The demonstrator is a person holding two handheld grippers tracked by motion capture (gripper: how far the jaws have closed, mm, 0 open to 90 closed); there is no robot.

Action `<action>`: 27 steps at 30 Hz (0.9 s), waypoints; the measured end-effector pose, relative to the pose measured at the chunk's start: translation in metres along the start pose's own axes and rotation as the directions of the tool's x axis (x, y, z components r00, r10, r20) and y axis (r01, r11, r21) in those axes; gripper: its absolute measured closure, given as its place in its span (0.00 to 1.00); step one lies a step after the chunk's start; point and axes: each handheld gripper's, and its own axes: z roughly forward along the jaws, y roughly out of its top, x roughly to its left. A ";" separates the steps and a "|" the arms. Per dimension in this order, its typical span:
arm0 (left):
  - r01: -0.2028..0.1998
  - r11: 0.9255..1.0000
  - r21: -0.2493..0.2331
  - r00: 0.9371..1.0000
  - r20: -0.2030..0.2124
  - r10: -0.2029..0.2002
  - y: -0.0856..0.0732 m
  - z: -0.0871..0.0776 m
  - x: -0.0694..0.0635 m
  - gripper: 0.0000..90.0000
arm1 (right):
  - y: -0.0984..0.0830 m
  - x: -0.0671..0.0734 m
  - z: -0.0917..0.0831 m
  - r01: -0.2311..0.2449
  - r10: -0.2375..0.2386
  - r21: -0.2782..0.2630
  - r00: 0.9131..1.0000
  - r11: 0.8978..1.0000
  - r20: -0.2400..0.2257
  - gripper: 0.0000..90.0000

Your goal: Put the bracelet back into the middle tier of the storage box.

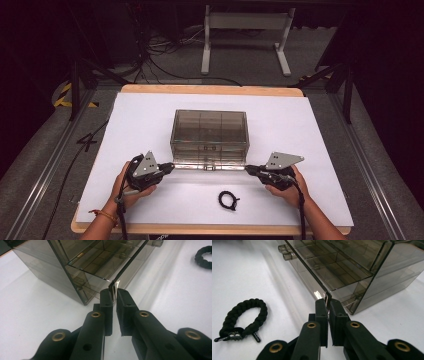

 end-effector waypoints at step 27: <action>-0.037 0.999 0.018 0.999 -0.009 0.037 -0.001 -0.005 -0.009 0.92 | 0.001 0.006 -0.004 0.015 -0.015 0.026 1.000 1.000 -0.021 0.96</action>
